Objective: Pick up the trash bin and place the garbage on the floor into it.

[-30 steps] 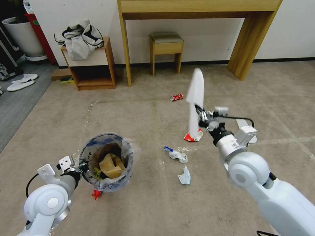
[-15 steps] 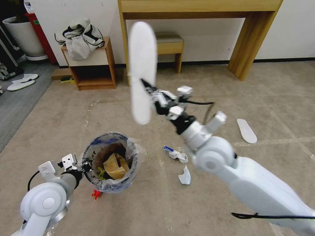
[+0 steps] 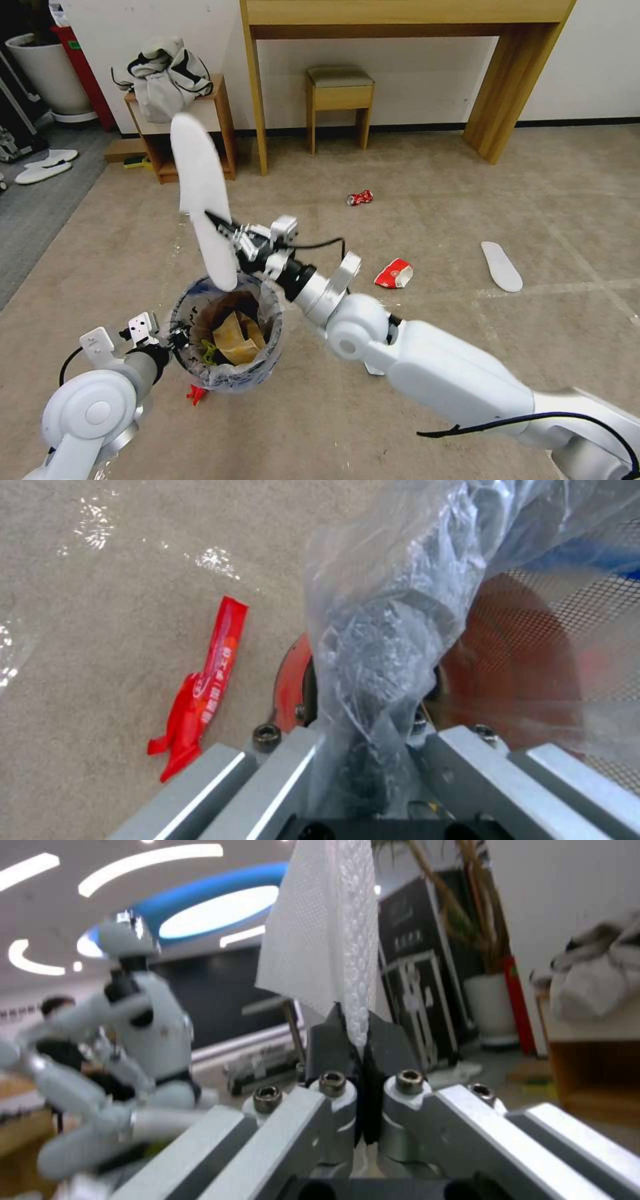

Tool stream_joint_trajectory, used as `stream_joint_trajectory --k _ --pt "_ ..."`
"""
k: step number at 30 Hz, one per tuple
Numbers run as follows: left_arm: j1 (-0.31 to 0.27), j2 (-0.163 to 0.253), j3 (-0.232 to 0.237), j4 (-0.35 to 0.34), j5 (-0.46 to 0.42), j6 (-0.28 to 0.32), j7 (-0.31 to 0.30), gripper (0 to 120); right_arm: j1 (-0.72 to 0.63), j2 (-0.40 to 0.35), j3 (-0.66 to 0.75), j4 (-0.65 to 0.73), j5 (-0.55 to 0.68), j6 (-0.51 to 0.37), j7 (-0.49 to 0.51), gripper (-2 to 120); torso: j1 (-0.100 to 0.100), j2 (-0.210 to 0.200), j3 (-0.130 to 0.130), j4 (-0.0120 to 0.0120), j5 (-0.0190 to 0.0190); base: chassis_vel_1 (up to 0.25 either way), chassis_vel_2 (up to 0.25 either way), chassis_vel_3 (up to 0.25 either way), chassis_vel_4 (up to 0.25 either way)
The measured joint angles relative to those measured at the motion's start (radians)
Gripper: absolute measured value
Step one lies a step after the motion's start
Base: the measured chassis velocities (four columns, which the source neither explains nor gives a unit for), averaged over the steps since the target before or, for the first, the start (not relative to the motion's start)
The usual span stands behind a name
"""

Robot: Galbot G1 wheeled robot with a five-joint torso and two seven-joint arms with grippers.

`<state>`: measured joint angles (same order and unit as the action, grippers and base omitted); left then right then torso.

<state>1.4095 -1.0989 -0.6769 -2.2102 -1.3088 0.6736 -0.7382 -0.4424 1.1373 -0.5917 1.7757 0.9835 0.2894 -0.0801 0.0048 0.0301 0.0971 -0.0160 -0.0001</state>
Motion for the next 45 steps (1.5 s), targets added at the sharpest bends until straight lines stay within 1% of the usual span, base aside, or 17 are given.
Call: stream_joint_trajectory --k 15,19,24,28,31,37,45 --pt "-0.009 -0.004 0.008 0.005 -0.001 0.001 -0.003 0 -0.055 0.027 -0.048 -0.121 -0.101 0.063 -0.037 0 0.0 0.0 0.0 0.0 0.0 0.0 0.0 0.0 0.0" --pt "-0.005 -0.004 0.004 0.001 -0.001 0.001 -0.003 0 -0.06 0.04 -0.057 -0.164 -0.139 0.088 -0.058 0 0.0 0.0 0.0 0.0 0.0001 0.0 0.0 0.0 0.0" --pt "-0.001 -0.004 -0.004 -0.006 -0.002 0.0 -0.003 0 -0.075 0.044 -0.07 -0.179 -0.169 0.102 -0.065 0 0.0 0.0 0.0 0.0 0.0001 0.0 0.0 0.0 0.0" --pt "-0.002 -0.004 -0.008 -0.006 -0.003 0.0 -0.003 0 -0.083 0.032 -0.076 -0.179 -0.187 0.107 -0.066 0 0.0 0.0 0.0 0.0 0.0001 0.0 0.0 0.0 0.0" --pt "-0.011 -0.005 -0.008 -0.005 -0.011 -0.001 -0.007 0 -0.098 -0.001 -0.076 -0.166 -0.202 0.112 -0.069 0 0.0 0.0 0.0 0.0 0.0001 0.0 0.0 0.0 0.0" --pt "-0.017 -0.004 -0.009 -0.003 -0.015 -0.001 -0.008 0 -0.1 -0.024 -0.072 -0.161 -0.212 0.115 -0.075 0 0.0 0.0 0.0 0.0 0.0001 0.0 0.0 0.0 0.0" --pt "-0.019 -0.003 -0.01 -0.003 -0.016 -0.002 -0.009 0 -0.101 -0.033 -0.072 -0.175 -0.233 0.125 -0.084 0 0.0 0.0 0.0 0.0 0.0001 0.0 0.0 0.0 0.0"
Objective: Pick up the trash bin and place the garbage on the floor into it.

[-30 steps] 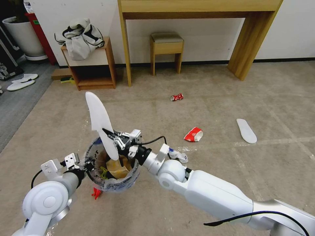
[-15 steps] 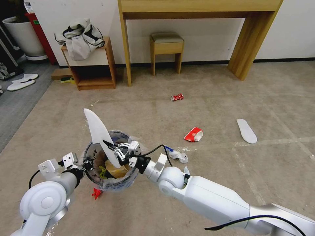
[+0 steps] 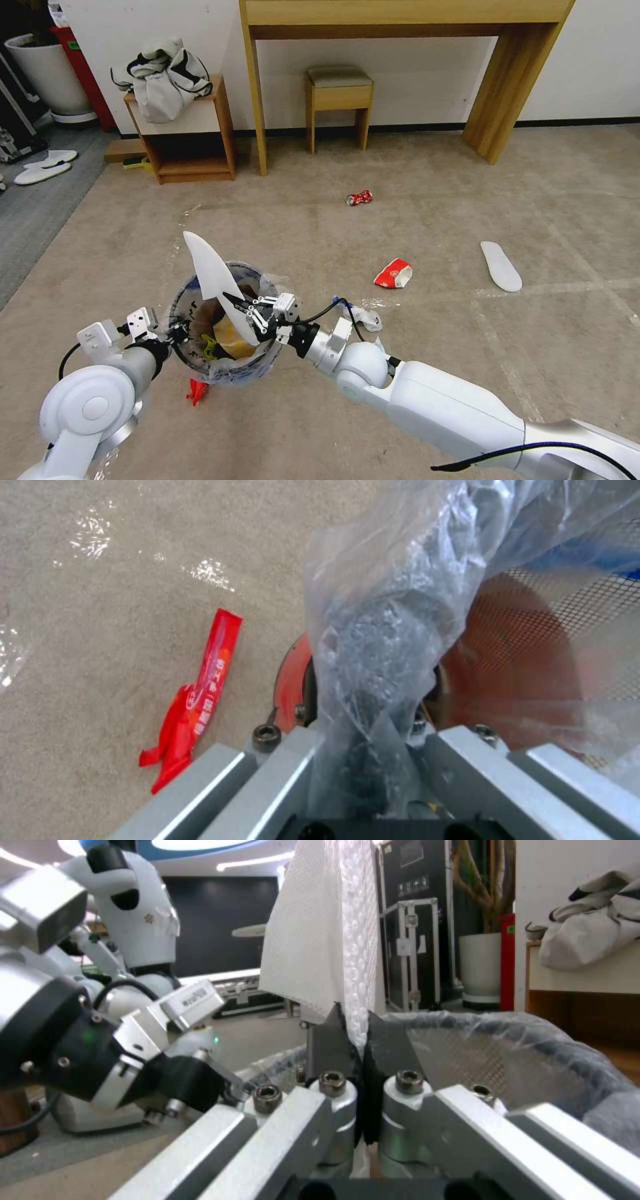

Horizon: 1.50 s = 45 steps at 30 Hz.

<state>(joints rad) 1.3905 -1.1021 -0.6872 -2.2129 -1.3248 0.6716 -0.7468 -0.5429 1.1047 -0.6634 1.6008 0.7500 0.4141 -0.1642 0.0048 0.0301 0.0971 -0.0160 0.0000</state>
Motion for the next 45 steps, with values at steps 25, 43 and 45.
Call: stream_joint_trajectory --k 25,43,45 --pt "-0.007 -0.006 -0.001 0.005 0.0 0.0 -0.001 0 0.003 -0.003 -0.001 -0.004 -0.031 0.002 0.023 21 0.0 0.0 0.0 0.0001 0.0 0.0 0.0 0.0 0.0" --pt "-0.019 -0.004 0.002 0.016 0.001 -0.001 -0.001 0 0.004 -0.008 0.001 -0.007 -0.041 0.001 0.031 88 0.0 0.0 0.0 0.0001 0.0 0.0 0.0 0.0 0.0" --pt "-0.019 -0.004 0.002 0.017 0.001 -0.001 -0.001 0 0.003 -0.01 0.003 -0.006 -0.041 0.002 0.031 90 0.0 0.0 0.0 0.0 0.0 0.0 0.0 0.0 0.0"
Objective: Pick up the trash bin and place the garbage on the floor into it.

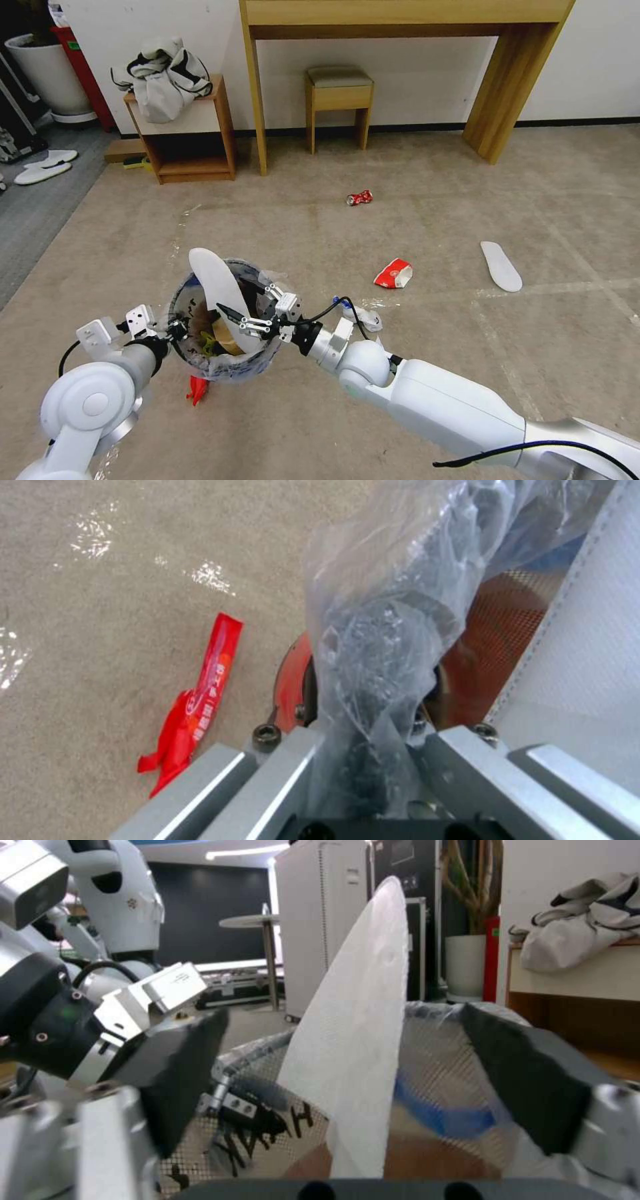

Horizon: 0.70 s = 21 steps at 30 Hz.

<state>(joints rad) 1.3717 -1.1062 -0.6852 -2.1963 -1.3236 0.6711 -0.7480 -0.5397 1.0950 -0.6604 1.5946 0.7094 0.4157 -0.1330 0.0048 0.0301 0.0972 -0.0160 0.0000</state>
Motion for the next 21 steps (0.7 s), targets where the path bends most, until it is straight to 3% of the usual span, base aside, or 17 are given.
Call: stream_joint_trajectory --k 1,3,21 --pt "0.0 0.0 0.0 0.001 0.001 0.0 0.0 0 0.0 -0.002 0.008 0.009 0.001 0.0 0.002 98 0.0 0.0 0.0 0.0 0.0 0.0 0.0 0.0 0.0" --pt "0.001 -0.001 0.001 0.001 0.001 0.0 0.0 0 0.0 -0.004 0.014 0.018 0.003 0.0 0.005 99 0.0 0.0 0.0 0.0 0.0001 0.0 0.0 0.0 0.0" --pt "0.014 -0.006 -0.004 -0.003 0.012 0.0 0.002 0 0.01 -0.083 0.151 0.177 0.042 -0.045 0.056 100 0.0 0.0 0.0 0.0 0.0 0.0 0.0 0.0 0.0"
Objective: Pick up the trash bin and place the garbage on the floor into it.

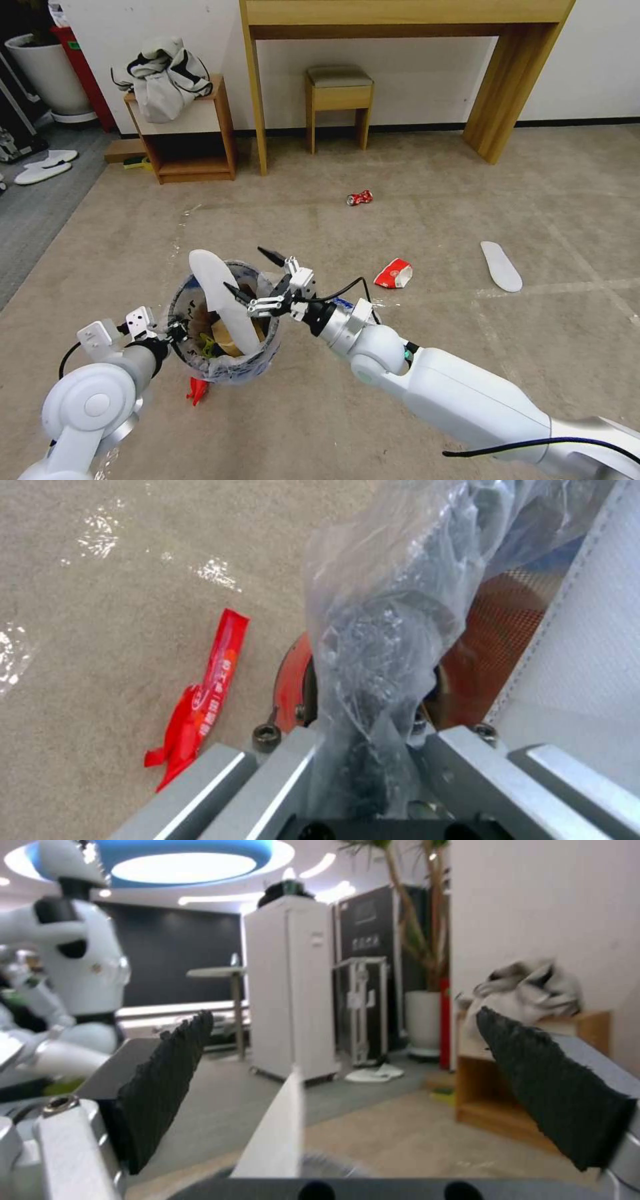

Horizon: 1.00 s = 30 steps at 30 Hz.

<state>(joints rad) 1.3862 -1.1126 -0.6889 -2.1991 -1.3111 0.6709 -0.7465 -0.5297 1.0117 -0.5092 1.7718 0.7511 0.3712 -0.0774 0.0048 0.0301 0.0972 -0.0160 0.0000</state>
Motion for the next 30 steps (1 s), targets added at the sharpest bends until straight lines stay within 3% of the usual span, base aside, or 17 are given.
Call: stream_joint_trajectory --k 12,14,18,21,24,26,30 --pt "0.016 0.012 -0.028 0.005 0.023 -0.001 0.004 0 0.013 -0.1 0.285 0.124 0.092 -0.064 0.022 100 0.0 0.0 0.0 0.0 0.0001 0.0 0.0 0.0 0.0" --pt "0.029 0.014 -0.045 0.011 0.036 -0.003 0.006 0 -0.034 -0.158 0.442 0.17 0.091 -0.111 0.081 100 0.0 0.0 0.0 -0.0001 0.0001 0.0 0.0 0.0 0.0" --pt "0.037 0.014 -0.054 0.013 0.052 -0.006 0.011 0 -0.077 -0.197 0.523 0.198 0.09 -0.124 0.125 100 0.0 0.0 0.0 -0.0001 0.0003 0.0 0.0 0.0 0.0" --pt "0.043 0.011 -0.065 0.012 0.068 -0.01 0.015 0 -0.182 -0.25 0.683 0.25 0.075 -0.154 0.172 100 0.0 0.0 0.0 -0.0001 0.0003 0.0 0.0 0.0 0.0" --pt "0.044 0.01 -0.067 0.011 0.072 -0.011 0.016 0 -0.212 -0.26 0.722 0.266 0.073 -0.161 0.183 100 0.0 0.0 0.0 -0.0004 0.0002 0.0 0.0 0.0 0.0" --pt "0.053 0.002 -0.076 0.008 0.096 -0.014 0.023 0 -0.294 -0.279 0.802 0.314 0.069 -0.206 0.243 100 0.0 0.0 0.0 -0.0003 0.0003 0.0 0.0 0.0 0.0" --pt "0.064 -0.006 -0.083 0.005 0.116 -0.019 0.03 0 -0.326 -0.28 0.812 0.335 0.066 -0.238 0.287 100 0.0 0.0 0.0 -0.0002 -0.0002 0.0 0.0 0.0 0.0"
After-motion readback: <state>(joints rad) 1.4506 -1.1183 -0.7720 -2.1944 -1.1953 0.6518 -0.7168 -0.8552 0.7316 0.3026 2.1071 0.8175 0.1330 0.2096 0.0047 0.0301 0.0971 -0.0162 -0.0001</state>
